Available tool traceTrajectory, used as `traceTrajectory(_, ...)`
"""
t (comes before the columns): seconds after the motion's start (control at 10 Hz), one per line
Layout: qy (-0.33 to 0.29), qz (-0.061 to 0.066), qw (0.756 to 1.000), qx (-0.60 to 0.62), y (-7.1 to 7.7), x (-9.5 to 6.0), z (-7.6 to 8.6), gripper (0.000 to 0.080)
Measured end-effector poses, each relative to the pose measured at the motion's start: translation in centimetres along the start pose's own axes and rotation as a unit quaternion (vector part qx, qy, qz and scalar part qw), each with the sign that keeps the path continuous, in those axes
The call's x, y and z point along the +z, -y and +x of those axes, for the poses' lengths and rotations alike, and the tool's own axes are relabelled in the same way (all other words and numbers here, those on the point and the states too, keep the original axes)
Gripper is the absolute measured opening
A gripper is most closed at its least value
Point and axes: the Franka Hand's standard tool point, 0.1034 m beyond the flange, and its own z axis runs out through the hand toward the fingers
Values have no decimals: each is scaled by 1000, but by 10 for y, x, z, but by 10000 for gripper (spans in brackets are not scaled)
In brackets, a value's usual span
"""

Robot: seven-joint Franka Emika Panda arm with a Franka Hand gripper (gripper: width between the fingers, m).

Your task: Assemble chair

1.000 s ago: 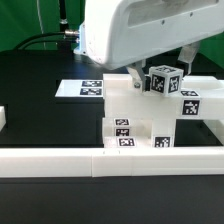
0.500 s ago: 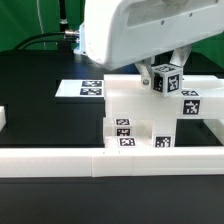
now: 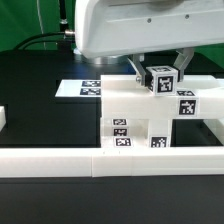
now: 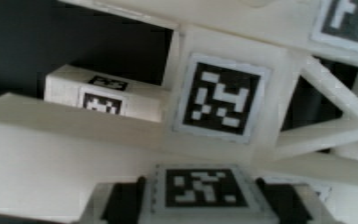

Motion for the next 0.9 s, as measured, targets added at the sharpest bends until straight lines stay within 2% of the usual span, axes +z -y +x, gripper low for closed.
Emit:
traceTrajectory(0.3, -9, 4, 993, 115, 1, 0, 0, 281)
traceTrajectory(0.7, -8, 6, 973, 232, 2, 0, 1, 281)
traceTrajectory(0.9, -10, 16, 946, 325, 3, 0, 1, 281)
